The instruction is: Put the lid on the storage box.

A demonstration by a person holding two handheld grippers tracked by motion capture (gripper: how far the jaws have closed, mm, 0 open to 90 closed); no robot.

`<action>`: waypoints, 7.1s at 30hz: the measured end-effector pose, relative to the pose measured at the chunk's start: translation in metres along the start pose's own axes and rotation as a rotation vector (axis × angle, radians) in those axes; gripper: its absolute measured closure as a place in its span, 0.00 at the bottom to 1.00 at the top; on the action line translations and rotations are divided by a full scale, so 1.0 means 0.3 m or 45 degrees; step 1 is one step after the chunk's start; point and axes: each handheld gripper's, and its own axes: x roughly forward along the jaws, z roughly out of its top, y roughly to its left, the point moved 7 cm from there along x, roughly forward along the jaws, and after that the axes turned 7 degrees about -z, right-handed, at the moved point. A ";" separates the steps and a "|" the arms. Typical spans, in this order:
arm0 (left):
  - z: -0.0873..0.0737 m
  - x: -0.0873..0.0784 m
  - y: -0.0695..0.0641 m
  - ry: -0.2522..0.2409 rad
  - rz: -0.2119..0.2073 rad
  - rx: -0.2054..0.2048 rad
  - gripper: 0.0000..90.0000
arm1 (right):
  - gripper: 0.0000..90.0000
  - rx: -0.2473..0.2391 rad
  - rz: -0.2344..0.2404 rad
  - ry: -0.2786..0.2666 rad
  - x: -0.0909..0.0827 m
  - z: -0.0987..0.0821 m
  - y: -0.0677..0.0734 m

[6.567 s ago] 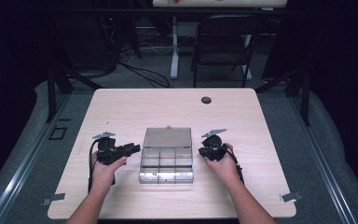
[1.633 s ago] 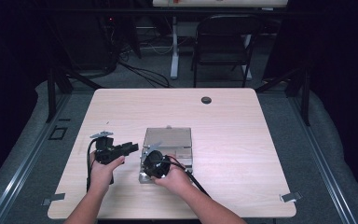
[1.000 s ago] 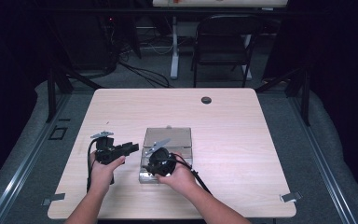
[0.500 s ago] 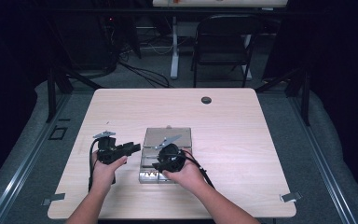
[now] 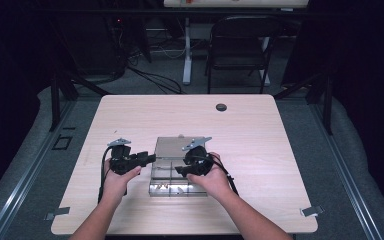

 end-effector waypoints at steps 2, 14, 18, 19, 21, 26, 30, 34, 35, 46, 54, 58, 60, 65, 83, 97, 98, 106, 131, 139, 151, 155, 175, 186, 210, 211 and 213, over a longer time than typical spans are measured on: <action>0.004 0.005 -0.003 0.007 0.000 0.014 0.60 | 0.54 0.026 -0.013 -0.002 -0.003 0.000 -0.014; 0.018 0.039 -0.026 0.058 -0.041 0.015 0.58 | 0.50 0.114 -0.076 -0.054 -0.048 0.016 -0.095; 0.022 0.052 -0.022 0.088 -0.058 0.006 0.59 | 0.50 0.137 -0.098 -0.051 -0.056 0.015 -0.126; 0.025 0.055 -0.021 0.083 -0.061 0.005 0.59 | 0.50 0.137 -0.098 -0.051 -0.056 0.015 -0.126; 0.028 0.063 -0.018 0.090 -0.060 0.001 0.59 | 0.50 0.150 -0.110 -0.056 -0.056 0.013 -0.144; 0.039 0.078 -0.008 0.115 -0.021 0.022 0.55 | 0.49 0.216 -0.132 -0.068 -0.049 0.012 -0.187; 0.048 0.092 -0.002 0.130 -0.015 0.025 0.57 | 0.48 0.260 -0.153 -0.059 -0.040 0.015 -0.220; 0.049 0.107 0.013 0.149 0.000 0.021 0.59 | 0.48 0.289 -0.151 -0.066 -0.032 0.023 -0.235; 0.047 0.108 0.017 0.159 0.004 0.015 0.59 | 0.48 0.301 -0.147 -0.057 -0.030 0.024 -0.238; 0.051 0.125 0.076 0.142 0.022 -0.085 0.58 | 0.48 0.420 -0.137 -0.053 0.003 0.027 -0.293; 0.056 0.135 0.102 0.112 0.026 -0.158 0.57 | 0.48 0.468 -0.140 -0.042 0.029 0.021 -0.314; 0.052 0.142 0.119 0.121 0.044 -0.173 0.57 | 0.48 0.495 -0.140 -0.041 0.043 0.019 -0.319; 0.049 0.147 0.125 0.126 0.043 -0.182 0.57 | 0.48 0.506 -0.133 -0.032 0.049 0.016 -0.324; 0.043 0.161 0.136 0.135 0.039 -0.207 0.56 | 0.48 0.535 -0.122 -0.013 0.065 0.010 -0.326; 0.031 0.183 0.144 0.154 0.006 -0.245 0.55 | 0.48 0.677 -0.075 0.049 0.094 -0.018 -0.340; 0.027 0.195 0.150 0.153 0.002 -0.264 0.53 | 0.48 0.757 -0.018 0.069 0.118 -0.039 -0.344; 0.027 0.195 0.150 0.155 -0.002 -0.267 0.53 | 0.47 0.768 -0.008 0.070 0.121 -0.039 -0.343; 0.027 0.198 0.152 0.154 -0.006 -0.281 0.52 | 0.47 0.798 0.024 0.068 0.130 -0.040 -0.342; 0.033 0.193 0.156 0.138 0.011 -0.275 0.57 | 0.47 0.732 0.007 0.008 0.124 -0.038 -0.342; 0.040 0.187 0.155 0.129 0.033 -0.232 0.61 | 0.49 0.696 -0.013 -0.005 0.114 -0.035 -0.342; 0.041 0.191 0.158 0.114 0.029 -0.278 0.62 | 0.50 0.685 -0.017 -0.022 0.110 -0.035 -0.341; 0.041 0.195 0.161 0.106 0.016 -0.295 0.60 | 0.51 0.681 -0.019 -0.026 0.109 -0.033 -0.339; 0.054 0.179 0.142 0.090 0.026 -0.204 0.64 | 0.55 0.621 -0.048 -0.061 0.092 -0.024 -0.335; 0.061 0.168 0.133 0.074 0.048 -0.134 0.66 | 0.56 0.642 -0.014 -0.088 0.097 -0.017 -0.332; 0.088 0.121 0.088 0.020 0.034 -0.024 0.71 | 0.57 0.500 -0.073 -0.158 0.016 0.011 -0.307; 0.088 0.118 0.085 0.019 0.033 -0.026 0.71 | 0.57 0.493 -0.075 -0.168 0.009 0.013 -0.306; 0.090 0.114 0.080 0.014 0.027 -0.018 0.70 | 0.57 0.487 -0.071 -0.168 0.005 0.014 -0.305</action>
